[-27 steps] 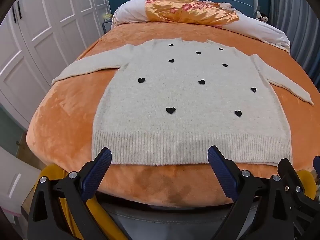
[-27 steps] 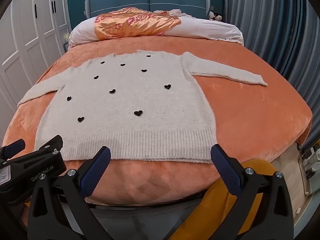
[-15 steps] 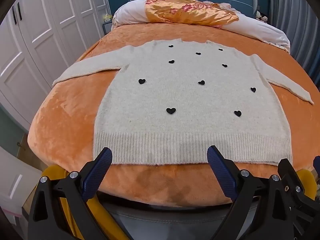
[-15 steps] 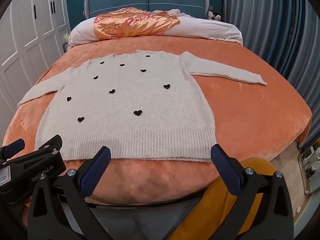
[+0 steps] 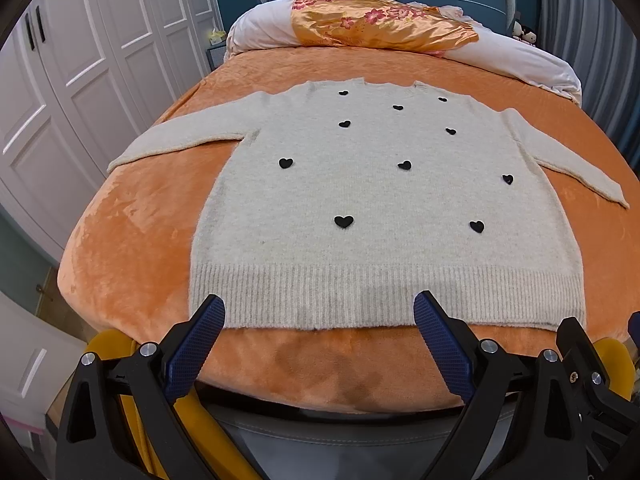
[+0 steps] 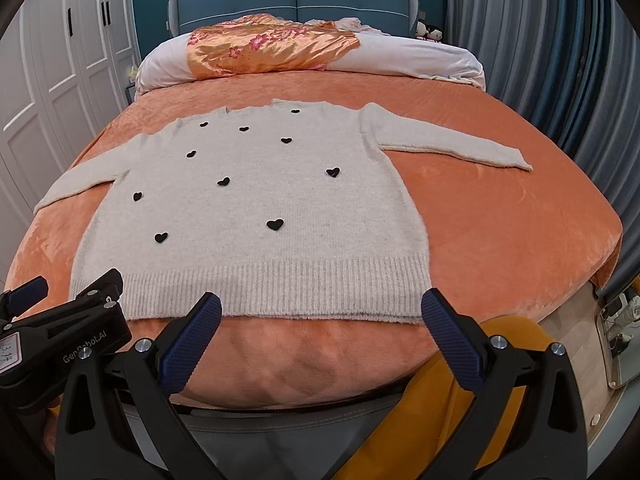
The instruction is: Fold small clothes
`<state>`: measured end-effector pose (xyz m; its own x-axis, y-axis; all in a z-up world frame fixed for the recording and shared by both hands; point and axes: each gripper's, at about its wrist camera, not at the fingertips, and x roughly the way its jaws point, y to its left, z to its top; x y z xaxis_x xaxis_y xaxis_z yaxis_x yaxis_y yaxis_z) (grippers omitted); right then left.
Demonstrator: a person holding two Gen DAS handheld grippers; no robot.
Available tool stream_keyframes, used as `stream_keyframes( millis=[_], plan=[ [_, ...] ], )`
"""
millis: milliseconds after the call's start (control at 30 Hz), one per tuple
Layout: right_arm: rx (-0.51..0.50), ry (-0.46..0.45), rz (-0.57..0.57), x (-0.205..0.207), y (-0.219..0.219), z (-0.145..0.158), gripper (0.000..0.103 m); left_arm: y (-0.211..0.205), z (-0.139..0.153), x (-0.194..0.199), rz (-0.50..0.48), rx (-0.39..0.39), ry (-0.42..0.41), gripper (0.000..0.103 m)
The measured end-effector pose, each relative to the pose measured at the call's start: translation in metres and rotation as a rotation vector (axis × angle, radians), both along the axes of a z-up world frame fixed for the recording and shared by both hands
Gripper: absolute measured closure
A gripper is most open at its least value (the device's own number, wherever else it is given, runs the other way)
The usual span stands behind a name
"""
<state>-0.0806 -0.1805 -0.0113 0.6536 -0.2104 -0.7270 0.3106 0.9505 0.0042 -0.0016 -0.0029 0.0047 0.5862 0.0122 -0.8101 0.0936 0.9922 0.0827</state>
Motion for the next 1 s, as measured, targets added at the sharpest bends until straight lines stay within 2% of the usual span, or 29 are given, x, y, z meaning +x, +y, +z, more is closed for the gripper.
stream_keyframes(
  millis=[1000],
  plan=[
    [0.000,0.027,-0.007,0.000,0.001,-0.007,0.005,0.007,-0.009,-0.004,0.001,0.005,0.017,0.015]
  ],
)
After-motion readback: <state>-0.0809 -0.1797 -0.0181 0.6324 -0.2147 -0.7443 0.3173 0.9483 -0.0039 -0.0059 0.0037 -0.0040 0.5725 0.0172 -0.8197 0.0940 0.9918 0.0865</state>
